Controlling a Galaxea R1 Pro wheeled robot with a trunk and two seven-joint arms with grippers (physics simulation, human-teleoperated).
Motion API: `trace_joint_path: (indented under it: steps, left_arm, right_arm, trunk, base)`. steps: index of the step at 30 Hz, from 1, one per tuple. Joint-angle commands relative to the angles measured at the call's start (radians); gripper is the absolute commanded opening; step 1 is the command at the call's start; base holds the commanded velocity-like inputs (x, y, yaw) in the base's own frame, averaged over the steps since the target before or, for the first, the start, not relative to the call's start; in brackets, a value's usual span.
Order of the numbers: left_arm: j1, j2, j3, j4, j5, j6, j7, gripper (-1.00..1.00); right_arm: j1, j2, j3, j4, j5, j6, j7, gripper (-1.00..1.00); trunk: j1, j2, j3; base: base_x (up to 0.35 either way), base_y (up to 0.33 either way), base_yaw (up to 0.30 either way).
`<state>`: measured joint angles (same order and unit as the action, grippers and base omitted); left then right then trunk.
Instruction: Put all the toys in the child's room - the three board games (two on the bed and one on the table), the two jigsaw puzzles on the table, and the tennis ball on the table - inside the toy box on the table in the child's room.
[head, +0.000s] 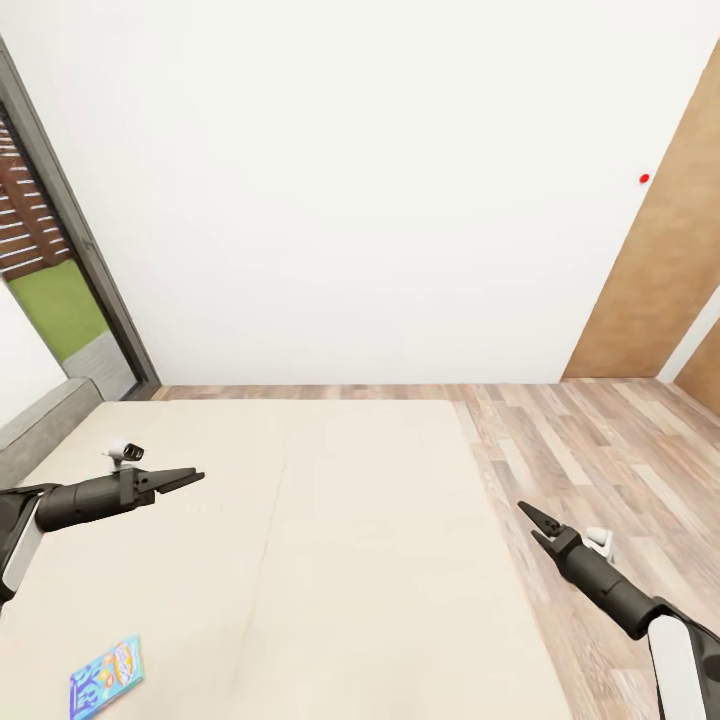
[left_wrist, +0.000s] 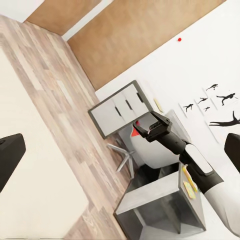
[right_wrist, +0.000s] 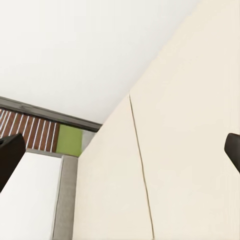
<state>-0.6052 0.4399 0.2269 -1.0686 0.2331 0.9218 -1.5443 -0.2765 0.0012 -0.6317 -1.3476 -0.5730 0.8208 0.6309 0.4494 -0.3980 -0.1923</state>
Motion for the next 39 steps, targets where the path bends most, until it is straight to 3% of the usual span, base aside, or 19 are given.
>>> trace_joint_path:
  steps: [1,39]
  left_arm:
    - [-0.001,0.0,-0.001,0.0,0.0,0.01,-0.004,1.0]
    - [-0.001,0.0,0.0,0.001,0.0,0.01,-0.003,1.0]
  right_arm:
    - [-0.001,0.0,-0.002,-0.001,0.0,0.006,0.003,1.0]
    - [-0.001,0.001,-0.002,0.012,0.002,0.005,0.003,1.0]
  trunk:
    - [0.001,-0.002,-0.002]
    - [0.001,-0.002,-0.002]
  base:
    - [0.0,0.284,0.0]
    - [0.0,0.284,0.0]
